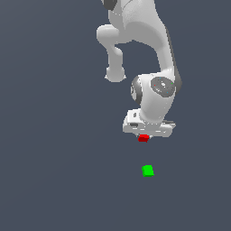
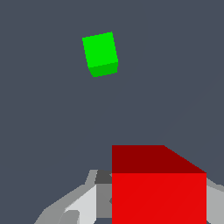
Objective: Stack the red cube on top of the green cube.
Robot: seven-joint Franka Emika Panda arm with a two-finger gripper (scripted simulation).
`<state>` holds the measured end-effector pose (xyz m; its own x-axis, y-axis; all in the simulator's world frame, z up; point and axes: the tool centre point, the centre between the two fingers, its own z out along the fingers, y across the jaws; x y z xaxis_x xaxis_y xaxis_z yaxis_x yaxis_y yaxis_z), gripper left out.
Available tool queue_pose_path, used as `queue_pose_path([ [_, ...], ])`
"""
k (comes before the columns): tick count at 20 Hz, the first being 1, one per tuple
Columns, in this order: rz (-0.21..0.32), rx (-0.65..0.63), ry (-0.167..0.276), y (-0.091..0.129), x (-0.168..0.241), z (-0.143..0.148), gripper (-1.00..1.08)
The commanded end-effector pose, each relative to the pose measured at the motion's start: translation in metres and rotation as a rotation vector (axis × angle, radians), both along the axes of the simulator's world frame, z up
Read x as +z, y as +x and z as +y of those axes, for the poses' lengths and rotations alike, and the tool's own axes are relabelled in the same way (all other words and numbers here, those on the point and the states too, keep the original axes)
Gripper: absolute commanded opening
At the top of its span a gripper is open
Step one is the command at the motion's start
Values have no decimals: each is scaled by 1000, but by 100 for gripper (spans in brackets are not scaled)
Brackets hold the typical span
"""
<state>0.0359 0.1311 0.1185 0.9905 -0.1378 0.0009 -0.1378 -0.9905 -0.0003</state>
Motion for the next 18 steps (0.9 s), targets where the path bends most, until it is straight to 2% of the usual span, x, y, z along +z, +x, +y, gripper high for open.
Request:
queue_pose_path([
  [1, 0, 0, 0, 0, 0, 0, -100],
  [9, 0, 0, 0, 9, -4, 1, -100],
  [18, 0, 0, 0, 38, -17, 5, -100],
])
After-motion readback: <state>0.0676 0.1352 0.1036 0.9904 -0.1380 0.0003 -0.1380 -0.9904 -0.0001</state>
